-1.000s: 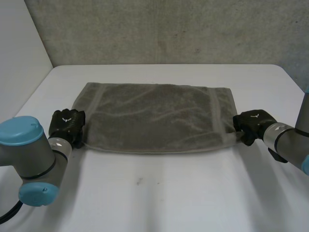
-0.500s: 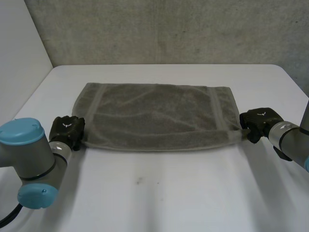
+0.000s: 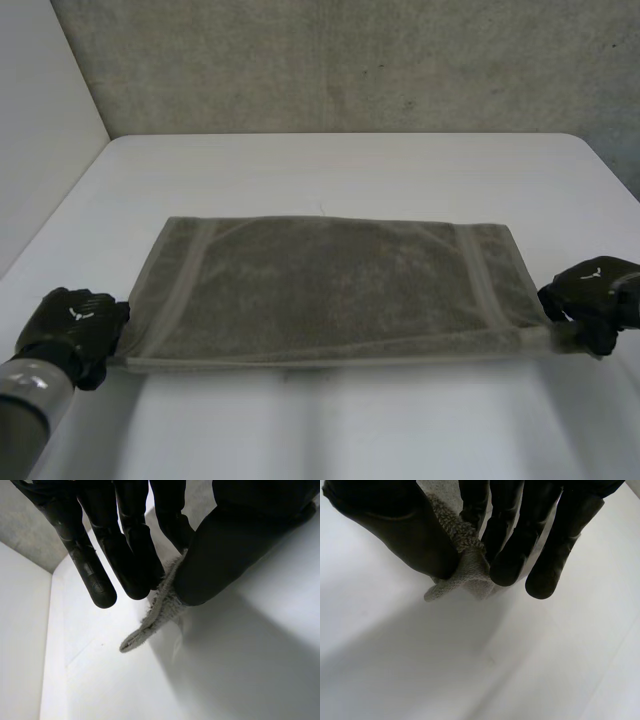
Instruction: Fold the towel.
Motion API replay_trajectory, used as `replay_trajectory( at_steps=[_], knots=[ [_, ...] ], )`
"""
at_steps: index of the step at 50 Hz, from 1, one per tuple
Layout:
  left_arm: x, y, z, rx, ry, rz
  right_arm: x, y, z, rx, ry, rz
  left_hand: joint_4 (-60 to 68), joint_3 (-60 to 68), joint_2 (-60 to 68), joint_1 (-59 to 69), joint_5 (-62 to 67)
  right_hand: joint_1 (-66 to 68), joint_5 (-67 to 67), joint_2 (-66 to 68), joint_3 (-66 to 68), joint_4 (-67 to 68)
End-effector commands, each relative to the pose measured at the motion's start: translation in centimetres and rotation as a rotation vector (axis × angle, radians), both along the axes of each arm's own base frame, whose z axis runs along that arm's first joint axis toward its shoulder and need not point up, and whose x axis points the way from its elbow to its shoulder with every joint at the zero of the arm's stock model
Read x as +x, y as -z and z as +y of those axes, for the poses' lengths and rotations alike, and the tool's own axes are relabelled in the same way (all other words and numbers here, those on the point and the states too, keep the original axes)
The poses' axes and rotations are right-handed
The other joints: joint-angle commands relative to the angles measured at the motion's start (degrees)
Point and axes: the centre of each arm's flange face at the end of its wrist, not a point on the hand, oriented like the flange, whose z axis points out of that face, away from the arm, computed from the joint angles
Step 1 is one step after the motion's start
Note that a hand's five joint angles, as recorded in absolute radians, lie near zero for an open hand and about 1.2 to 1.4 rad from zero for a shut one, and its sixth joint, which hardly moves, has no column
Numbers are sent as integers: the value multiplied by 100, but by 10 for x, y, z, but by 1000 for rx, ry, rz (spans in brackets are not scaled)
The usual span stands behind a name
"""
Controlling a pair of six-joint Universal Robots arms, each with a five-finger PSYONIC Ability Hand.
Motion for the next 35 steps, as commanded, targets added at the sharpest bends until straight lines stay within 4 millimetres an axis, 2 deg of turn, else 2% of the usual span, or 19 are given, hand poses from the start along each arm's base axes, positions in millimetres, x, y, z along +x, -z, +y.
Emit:
replay_trajectory(
  at_steps=[1, 3, 4, 5, 6, 9, 11, 12, 13, 14, 15, 17, 18, 19, 20, 22, 30, 34, 35],
  knots=[
    [-6, -14, 0, -55, 82, 50, 2, -13, -4, -46, -33, -9, 1021, 1029, 1023, 1074, 1083, 407, 359, 482, 303, 329],
    [-14, -10, -25, -65, 103, 86, 4, -5, -13, -26, -32, -12, 1021, 1029, 1023, 1074, 1083, 407, 359, 482, 303, 329],
    [-14, -10, -25, -65, 103, 86, 5, 1, -24, -14, -19, -11, 1021, 1029, 1023, 1074, 1083, 407, 359, 482, 303, 329],
    [-19, -4, -39, -64, 105, 96, 5, 1, -24, -14, -19, -11, 1021, 1029, 1023, 1074, 1083, 407, 359, 482, 303, 329],
    [-24, 0, -57, -73, 107, 109, 7, 5, -36, -11, -5, -21, 1021, 1029, 1023, 1074, 1083, 407, 359, 482, 303, 329],
    [-30, 3, -73, -79, 109, 119, 14, 14, -56, -6, 33, -45, 1021, 1029, 1023, 1074, 1083, 407, 359, 482, 303, 329],
    [-41, 15, -104, -80, 108, 120, 20, 21, -65, 1, 42, -53, 1021, 1029, 1023, 1074, 1083, 407, 359, 482, 303, 329],
    [-41, 15, -104, -80, 108, 120, 24, 26, -76, -4, 55, -56, 1021, 1029, 1023, 1074, 1083, 407, 359, 482, 303, 329],
    [-46, 20, -121, -89, 102, 114, 24, 27, -76, -4, 55, -56, 1021, 1029, 1023, 1074, 1083, 407, 359, 482, 303, 329],
    [-51, 25, -138, -103, 96, 114, 29, 28, -87, -24, 66, -63, 1021, 1029, 1023, 1074, 1083, 407, 359, 482, 303, 329],
    [-51, 25, -138, -103, 96, 114, 33, 30, -97, -41, 75, -74, 1021, 1029, 1023, 1074, 1083, 407, 359, 482, 303, 329],
    [-59, 33, -168, -137, 80, 112, 34, 30, -97, -41, 76, -74, 1021, 1029, 1023, 1074, 1083, 407, 359, 482, 303, 329],
    [-59, 33, -169, -137, 80, 112, 38, 35, -111, -63, 97, -93, 1021, 1029, 1023, 1074, 1083, 407, 359, 482, 303, 329],
    [-62, 36, -184, -160, 74, 114, 42, 38, -124, -85, 115, -114, 1021, 1029, 1023, 1074, 1083, 407, 359, 482, 303, 329],
    [-62, 36, -184, -160, 74, 114, 42, 38, -124, -85, 116, -114, 1021, 1029, 1023, 1074, 1083, 407, 359, 482, 303, 329],
    [-70, 41, -208, -200, 73, 120, 49, 42, -146, -134, 140, -149, 1021, 1029, 1023, 1074, 1083, 407, 359, 482, 303, 329],
    [-84, 53, -246, -272, 85, 133, 57, 55, -180, -240, 176, -163, 1021, 1029, 1023, 1074, 1083, 407, 359, 482, 303, 329],
    [-93, 56, -255, -302, 99, 145, 62, 57, -187, -277, 181, -167, 1021, 1029, 1023, 1074, 1083, 407, 359, 482, 303, 329],
    [-93, 56, -255, -302, 99, 145, 67, 57, -191, -311, 179, -175, 1021, 1029, 1023, 1074, 1083, -5532, -5580, -5457, -5636, -5611]
  ],
)
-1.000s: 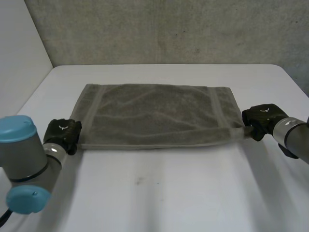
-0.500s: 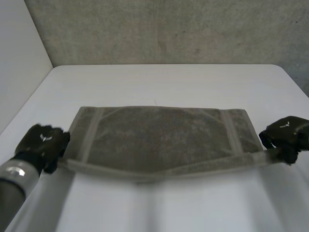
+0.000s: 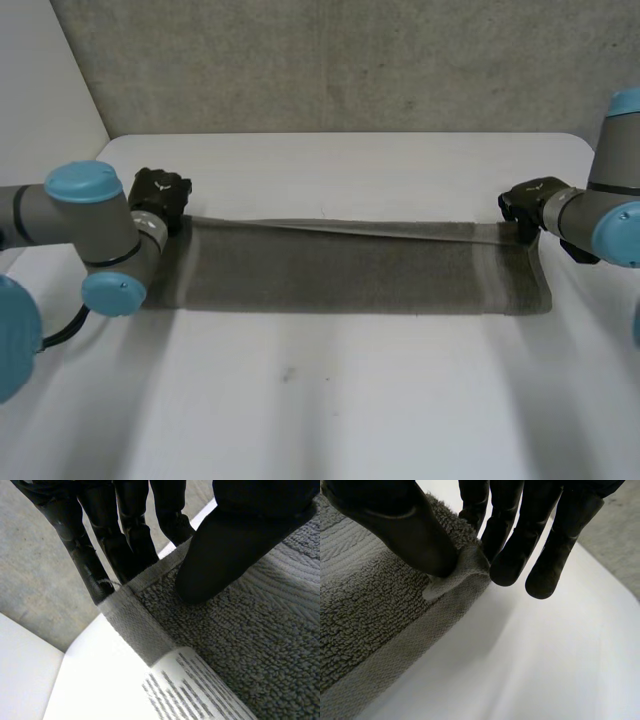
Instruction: Fold the towel.
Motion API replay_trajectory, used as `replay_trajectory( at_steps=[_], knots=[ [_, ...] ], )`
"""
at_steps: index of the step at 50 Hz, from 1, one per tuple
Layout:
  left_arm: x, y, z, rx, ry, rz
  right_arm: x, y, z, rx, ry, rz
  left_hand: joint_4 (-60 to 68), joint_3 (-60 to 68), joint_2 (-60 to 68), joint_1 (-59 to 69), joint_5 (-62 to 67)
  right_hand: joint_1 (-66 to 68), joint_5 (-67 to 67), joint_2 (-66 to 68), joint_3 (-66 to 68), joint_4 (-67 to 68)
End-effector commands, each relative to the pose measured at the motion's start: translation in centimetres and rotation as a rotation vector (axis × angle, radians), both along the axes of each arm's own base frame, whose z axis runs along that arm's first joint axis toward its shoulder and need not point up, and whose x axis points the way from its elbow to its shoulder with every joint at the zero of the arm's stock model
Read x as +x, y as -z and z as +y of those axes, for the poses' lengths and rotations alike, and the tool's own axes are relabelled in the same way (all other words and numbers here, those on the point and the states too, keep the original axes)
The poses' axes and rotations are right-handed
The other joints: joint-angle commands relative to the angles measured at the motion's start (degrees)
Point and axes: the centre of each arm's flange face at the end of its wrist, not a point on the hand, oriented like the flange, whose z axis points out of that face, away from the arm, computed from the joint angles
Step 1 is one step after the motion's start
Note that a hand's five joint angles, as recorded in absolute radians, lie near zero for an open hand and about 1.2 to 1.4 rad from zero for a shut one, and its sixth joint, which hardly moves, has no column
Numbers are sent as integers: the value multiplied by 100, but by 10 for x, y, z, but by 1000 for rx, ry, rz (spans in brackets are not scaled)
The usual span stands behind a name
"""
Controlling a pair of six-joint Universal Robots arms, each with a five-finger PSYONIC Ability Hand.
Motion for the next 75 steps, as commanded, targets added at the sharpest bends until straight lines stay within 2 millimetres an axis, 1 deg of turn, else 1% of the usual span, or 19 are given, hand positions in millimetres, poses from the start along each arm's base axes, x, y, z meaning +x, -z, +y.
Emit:
replay_trajectory(
  at_steps=[1, 2, 6, 13, 14, 16, 22, 24, 25, 27, 32, 35, 42, 49, 56, 58, 60, 66, 75],
  knots=[
    [-13, 4, -14, -42, 22, 17, 9, 4, -15, -87, 17, 0, -3576, -3570, -3576, -3526, -3523, -5592, -5673, -5516, -5696, -5670],
    [-18, 4, -12, -48, 31, 21, 11, 3, -19, -121, 23, -6, -5620, -5614, -5620, -5570, -5567, -6593, -6674, -6517, -6698, -6672],
    [-23, -1, -10, -57, 42, 35, 15, -6, -23, -183, 30, -17, -5982, -5976, -5982, -5932, -5929, -6593, -6674, -6517, -6698, -6672],
    [-25, -27, 1, -62, 33, 97, 23, -73, -19, -350, 57, -148, -5982, -5976, -5982, -5932, -5929, -6593, -6674, -6517, -6698, -6672],
    [-22, -35, 6, -57, 18, 119, 23, -73, -19, -350, 57, -149, -5982, -5976, -5982, -5932, -5929, -6593, -6674, -6517, -6698, -6672],
    [-18, -45, 13, -51, 3, 140, 20, -99, -8, -355, 71, -200, -5982, -5976, -5982, -5932, -5929, -6593, -6674, -6517, -6698, -6672],
    [0, -67, 62, 16, -19, 174, 11, -115, 24, -251, 67, -178, -5982, -5976, -5982, -5932, -5929, -6593, -6674, -6517, -6698, -6672],
    [4, -68, 77, 34, -17, 172, 7, -106, 51, -153, 30, -132, -5982, -5976, -5982, -5932, -5929, -6593, -6674, -6517, -6698, -6672],
    [8, -69, 89, 45, -19, 168, 7, -106, 51, -153, 30, -131, -5982, -5976, -5982, -5932, -5929, -6593, -6674, -6517, -6698, -6672],
    [12, -70, 102, 51, -20, 166, 1, -85, 80, -55, -28, -80, -5982, -5976, -5982, -5932, -5929, -6593, -6674, -6517, -6698, -6672],
    [21, -65, 129, 49, -20, 170, -5, -49, 109, -27, -72, -67, -5982, -5976, -5982, -5932, -5929, -6504, -6585, -6428, -6608, -6583],
    [25, -61, 140, 43, -22, 183, -7, -37, 115, -36, -75, -70, -5982, -5976, -5982, -5932, -5929, -6400, -6481, -6324, -6504, -6478],
    [27, -52, 149, 63, -32, 245, -13, 20, 118, -114, -74, -73, -5982, -5976, -5982, -5932, -5929, -5409, -5490, -5333, -5513, -5488],
    [27, -51, 150, 69, -36, 265, -23, 48, 110, -97, -73, 10, -5982, -5976, -5982, -5932, -5929, -5073, -5153, -4997, -5177, -5151],
    [28, -50, 150, 72, -37, 264, -36, 55, 98, -102, -53, 54, -5982, -5976, -5982, -5932, -5929, -3574, -3655, -3498, -3678, -3653],
    [28, -49, 150, 74, -36, 264, -39, 55, 93, -109, -43, 53, -5982, -5976, -5982, -5932, -5929, -2481, -2561, -2405, -2585, -2559],
    [28, -49, 150, 74, -36, 264, -47, 54, 85, -124, -15, 58, -5982, -5976, -5982, -5932, -5929, 392, 312, 468, 288, 314],
    [29, -47, 152, 81, -37, 262, -65, 44, 71, -165, 52, 75, -5982, -5976, -5982, -5932, -5929, 407, 326, 483, 302, 328],
    [30, -54, 153, 62, -38, 268, -129, 11, 33, -273, 193, 217, -5982, -5976, -5982, -5932, -5929, 407, 326, 483, 302, 328]
  ],
)
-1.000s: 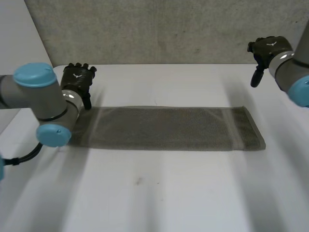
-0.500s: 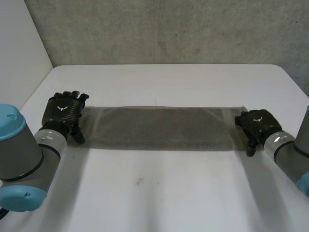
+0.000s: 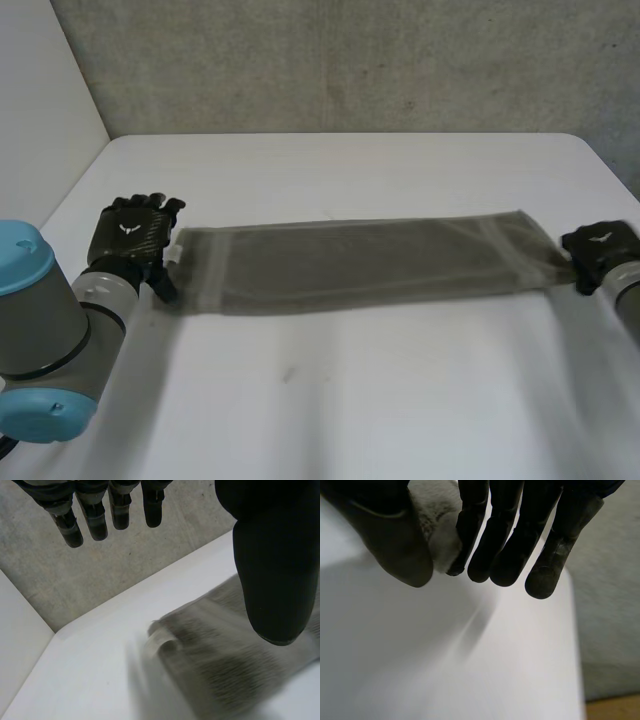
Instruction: Fold the towel.
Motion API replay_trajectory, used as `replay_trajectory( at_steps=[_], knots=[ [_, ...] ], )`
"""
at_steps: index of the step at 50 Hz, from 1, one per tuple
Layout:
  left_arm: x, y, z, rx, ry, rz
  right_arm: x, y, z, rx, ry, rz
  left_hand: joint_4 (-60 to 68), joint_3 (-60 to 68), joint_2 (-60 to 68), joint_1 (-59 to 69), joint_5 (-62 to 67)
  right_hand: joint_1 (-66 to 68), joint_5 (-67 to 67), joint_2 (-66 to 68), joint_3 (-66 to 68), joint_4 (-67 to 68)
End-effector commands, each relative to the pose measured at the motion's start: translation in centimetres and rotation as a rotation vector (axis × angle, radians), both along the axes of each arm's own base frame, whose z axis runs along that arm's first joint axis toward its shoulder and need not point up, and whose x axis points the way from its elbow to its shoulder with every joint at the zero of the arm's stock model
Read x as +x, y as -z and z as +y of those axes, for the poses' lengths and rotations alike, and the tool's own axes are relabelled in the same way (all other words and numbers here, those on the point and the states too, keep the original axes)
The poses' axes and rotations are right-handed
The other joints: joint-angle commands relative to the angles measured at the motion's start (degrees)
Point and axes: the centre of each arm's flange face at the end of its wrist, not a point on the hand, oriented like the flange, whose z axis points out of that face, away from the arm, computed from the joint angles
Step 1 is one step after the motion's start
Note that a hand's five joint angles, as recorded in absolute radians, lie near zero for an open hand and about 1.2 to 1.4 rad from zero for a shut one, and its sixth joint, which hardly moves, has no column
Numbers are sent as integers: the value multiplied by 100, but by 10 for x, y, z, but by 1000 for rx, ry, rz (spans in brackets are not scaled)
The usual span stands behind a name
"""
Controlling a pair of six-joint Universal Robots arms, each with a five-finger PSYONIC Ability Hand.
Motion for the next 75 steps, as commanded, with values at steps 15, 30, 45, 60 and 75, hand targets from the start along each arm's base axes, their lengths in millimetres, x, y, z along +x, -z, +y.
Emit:
replay_trajectory(
  at_steps=[15, 30, 45, 60, 75],
  knots=[
    [3, -5, 0, -12, -8, 4, -37, -11, -15, -6, 78, 14, 51, 45, 54, -10, -205, 261, 1643, 362, 331, 332],
    [3, -4, 2, -8, -8, 4, -7, -66, 5, -45, -90, -440, 51, 45, 54, -10, -205, -4611, -3230, -4510, -4541, -4540],
    [4, -5, 4, -7, -11, 27, 2, -75, 8, -17, -159, -585, 51, 45, 54, -10, -205, -4578, -3196, -4477, -4508, -4506],
    [4, -5, 4, -5, -12, 29, -1, -35, 0, 24, -178, -375, 51, 45, 54, -10, -205, -4342, -2961, -4241, -4272, -4271],
    [5, -5, 3, -5, -13, 29, -3, -5, -4, 60, -187, -245, 51, 45, 54, -10, -205, -3770, -2388, -3669, -3700, -3699]
  ],
)
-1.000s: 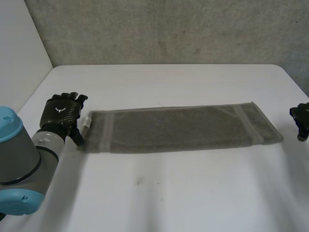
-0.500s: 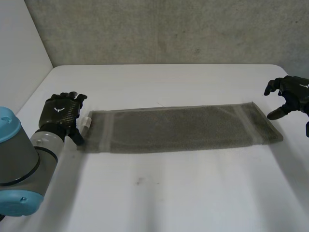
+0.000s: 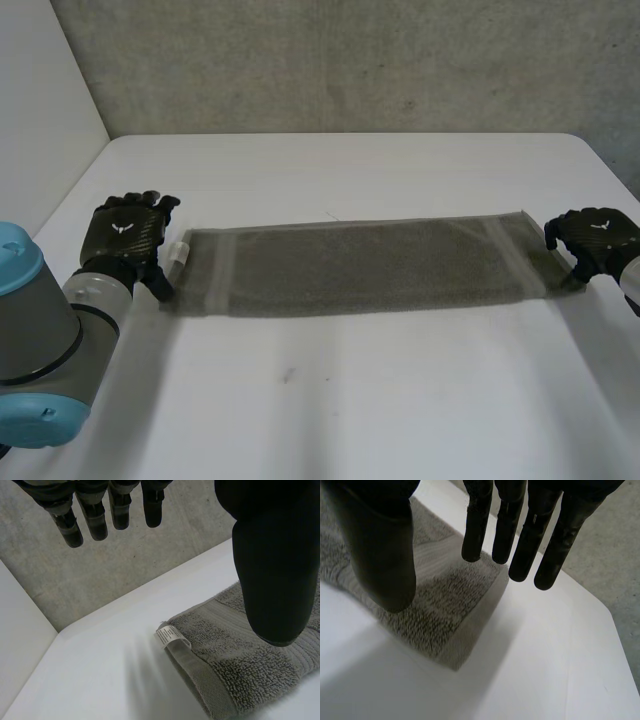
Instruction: Fold the towel.
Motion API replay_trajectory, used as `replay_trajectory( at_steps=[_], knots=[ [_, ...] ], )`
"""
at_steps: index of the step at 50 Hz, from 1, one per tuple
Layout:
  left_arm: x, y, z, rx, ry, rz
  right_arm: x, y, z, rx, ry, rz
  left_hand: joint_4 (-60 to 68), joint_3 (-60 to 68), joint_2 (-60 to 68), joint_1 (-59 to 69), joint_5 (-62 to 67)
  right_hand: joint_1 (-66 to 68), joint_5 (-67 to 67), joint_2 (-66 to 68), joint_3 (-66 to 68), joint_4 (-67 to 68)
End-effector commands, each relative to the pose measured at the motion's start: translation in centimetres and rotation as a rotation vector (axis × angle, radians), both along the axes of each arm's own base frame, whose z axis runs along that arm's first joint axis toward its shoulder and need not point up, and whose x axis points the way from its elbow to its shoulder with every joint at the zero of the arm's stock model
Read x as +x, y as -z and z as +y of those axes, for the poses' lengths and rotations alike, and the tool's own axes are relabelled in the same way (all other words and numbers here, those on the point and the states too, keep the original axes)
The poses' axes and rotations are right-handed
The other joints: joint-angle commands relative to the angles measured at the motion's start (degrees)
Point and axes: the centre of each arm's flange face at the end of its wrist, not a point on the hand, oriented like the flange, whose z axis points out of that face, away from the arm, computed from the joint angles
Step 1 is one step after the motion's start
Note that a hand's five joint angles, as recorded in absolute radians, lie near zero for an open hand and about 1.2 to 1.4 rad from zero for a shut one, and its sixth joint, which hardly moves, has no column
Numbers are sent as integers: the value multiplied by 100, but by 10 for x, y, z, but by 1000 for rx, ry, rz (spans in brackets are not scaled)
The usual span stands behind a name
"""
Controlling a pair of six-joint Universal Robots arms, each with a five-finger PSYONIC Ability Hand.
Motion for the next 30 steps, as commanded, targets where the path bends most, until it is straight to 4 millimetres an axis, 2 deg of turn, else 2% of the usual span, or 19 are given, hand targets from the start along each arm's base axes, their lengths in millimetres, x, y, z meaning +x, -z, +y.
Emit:
replay_trajectory(
  at_steps=[1, 6, 10, 19, 21, 23, 30],
  knots=[
    [0, 0, 0, -2, -1, 1, -1, 8, -3, 7, 0, 9, 51, 45, 57, -10, -208, 491, 428, 539, 485, 493],
    [1, 0, 0, -1, -2, -1, -2, 15, -7, 17, 16, 22, 51, 45, 57, -10, -208, 677, 614, 725, 671, 679],
    [1, 0, 0, 0, -2, 1, 5, 22, -8, 27, 0, 24, 51, 45, 57, -10, -208, 728, 665, 776, 722, 730],
    [0, 1, 0, 4, 0, -2, 4, 29, -12, 29, 6, 45, 51, 45, 57, -10, -208, 862, 800, 911, 857, 864],
    [0, 1, 0, 4, 0, -2, 3, 29, -13, 25, 8, 62, 51, 45, 57, -10, -208, 1401, 1338, 1449, 1395, 1403],
    [0, 1, 0, 3, -1, 0, 1, 29, -14, 15, 19, 92, 51, 45, 57, -10, -208, 4356, 4293, 4404, 4350, 4357],
    [0, 1, 0, 4, 0, -2, -11, 22, -24, -17, 112, 139, 51, 45, 57, -10, -208, 4372, 4310, 4420, 4366, 4374]
  ],
)
